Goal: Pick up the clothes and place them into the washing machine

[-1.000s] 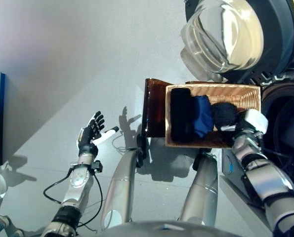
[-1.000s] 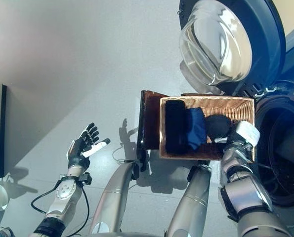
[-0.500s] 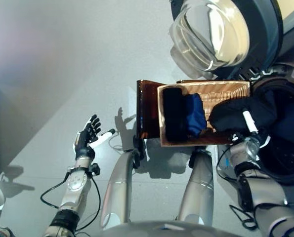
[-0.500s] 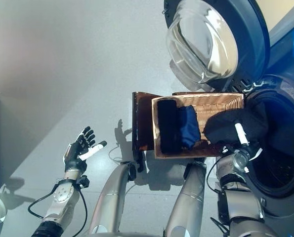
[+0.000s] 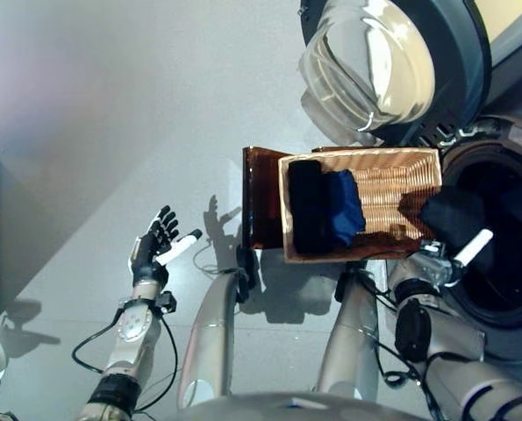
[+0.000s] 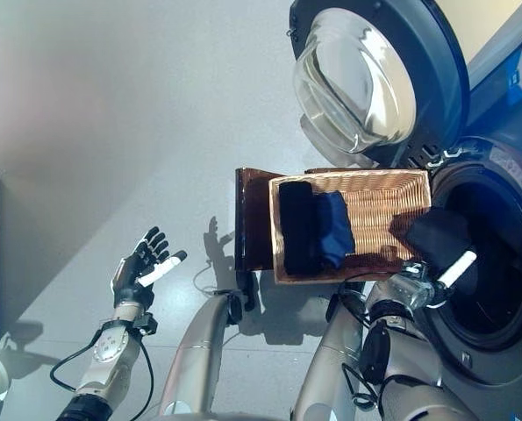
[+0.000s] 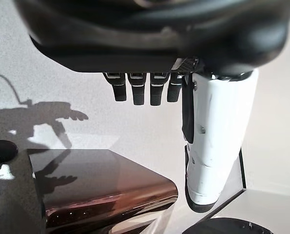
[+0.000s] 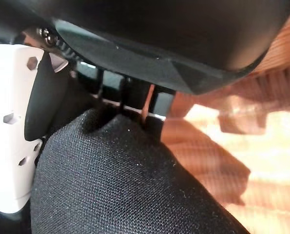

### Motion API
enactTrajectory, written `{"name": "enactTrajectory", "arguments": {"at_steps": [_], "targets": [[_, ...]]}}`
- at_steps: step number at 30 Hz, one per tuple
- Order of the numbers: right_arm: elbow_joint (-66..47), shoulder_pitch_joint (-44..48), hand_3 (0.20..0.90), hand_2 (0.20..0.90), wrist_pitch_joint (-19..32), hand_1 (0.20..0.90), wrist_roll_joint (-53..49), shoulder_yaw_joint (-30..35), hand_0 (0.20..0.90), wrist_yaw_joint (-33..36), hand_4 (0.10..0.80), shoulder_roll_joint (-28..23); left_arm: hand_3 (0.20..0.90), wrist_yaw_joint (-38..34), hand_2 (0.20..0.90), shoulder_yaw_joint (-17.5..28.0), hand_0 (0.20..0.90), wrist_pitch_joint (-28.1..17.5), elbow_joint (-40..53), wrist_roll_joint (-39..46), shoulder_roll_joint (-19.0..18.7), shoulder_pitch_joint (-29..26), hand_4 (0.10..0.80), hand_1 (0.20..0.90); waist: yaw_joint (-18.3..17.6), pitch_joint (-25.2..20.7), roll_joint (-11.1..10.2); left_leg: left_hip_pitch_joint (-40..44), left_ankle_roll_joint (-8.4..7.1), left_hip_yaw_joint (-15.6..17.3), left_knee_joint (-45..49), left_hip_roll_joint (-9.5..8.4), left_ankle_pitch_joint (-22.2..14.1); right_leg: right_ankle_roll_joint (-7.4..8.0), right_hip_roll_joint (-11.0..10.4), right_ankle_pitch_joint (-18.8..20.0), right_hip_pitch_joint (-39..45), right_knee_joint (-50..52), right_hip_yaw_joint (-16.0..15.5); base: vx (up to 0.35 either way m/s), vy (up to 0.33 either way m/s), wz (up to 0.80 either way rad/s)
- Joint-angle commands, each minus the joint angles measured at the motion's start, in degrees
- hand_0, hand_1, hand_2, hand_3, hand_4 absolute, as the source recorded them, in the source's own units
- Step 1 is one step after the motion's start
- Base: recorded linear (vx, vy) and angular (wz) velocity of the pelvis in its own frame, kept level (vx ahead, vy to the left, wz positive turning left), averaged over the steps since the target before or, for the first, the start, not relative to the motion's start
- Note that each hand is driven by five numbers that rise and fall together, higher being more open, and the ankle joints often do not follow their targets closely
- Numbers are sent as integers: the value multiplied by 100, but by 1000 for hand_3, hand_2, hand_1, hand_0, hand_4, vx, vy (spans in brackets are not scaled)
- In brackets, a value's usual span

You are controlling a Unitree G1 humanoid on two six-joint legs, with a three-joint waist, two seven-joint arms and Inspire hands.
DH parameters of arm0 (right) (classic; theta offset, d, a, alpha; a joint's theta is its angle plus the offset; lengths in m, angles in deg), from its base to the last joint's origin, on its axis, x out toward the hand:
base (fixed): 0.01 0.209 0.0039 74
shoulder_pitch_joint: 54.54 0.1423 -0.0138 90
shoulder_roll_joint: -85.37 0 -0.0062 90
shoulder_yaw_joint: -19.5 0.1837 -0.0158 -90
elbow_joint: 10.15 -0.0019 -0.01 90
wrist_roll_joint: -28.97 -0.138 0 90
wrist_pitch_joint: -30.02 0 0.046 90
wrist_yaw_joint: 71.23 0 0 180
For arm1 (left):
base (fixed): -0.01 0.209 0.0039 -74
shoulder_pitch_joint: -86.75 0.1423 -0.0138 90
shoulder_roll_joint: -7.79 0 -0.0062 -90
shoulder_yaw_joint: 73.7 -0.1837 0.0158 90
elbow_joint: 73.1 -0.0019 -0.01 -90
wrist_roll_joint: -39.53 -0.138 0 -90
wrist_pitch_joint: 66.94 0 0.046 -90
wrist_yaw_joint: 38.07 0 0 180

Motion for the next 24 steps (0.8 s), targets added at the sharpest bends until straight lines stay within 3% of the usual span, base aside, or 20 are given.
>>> {"name": "enactTrajectory", "arguments": {"at_steps": [1, 9, 24], "targets": [[-23, 216, 200, 200, 698, 200, 299, 121, 200, 161, 300, -1048, 900, -161, 900, 150, 900, -355, 259, 65, -358, 155, 800, 900, 50, -327, 164, 477, -274, -193, -155, 54, -421, -208, 114, 553, 64, -196, 167, 0, 0, 0], [-204, 458, 200, 200, 1007, 200, 472, 287, 200, 574, 300, -1904, 900, -188, 900, 196, 900, -344, 250, 48, -522, 186, 800, 900, 51, -398, 136, 509, -310, -208, -236, 78, -402, -193, 140, 520, 75, -210, 173, 0, 0, 0], [271, 315, 200, 200, 1210, 200, 436, 699, 200, 1146, 300, -2363, 900, -145, 900, 156, 900, -329, 316, 126, -547, 251, 800, 900, 30, -474, 311, 470, -299, -178, -227, 61, -441, -190, 136, 468, -33, -156, 257, 0, 0, 0]]}}
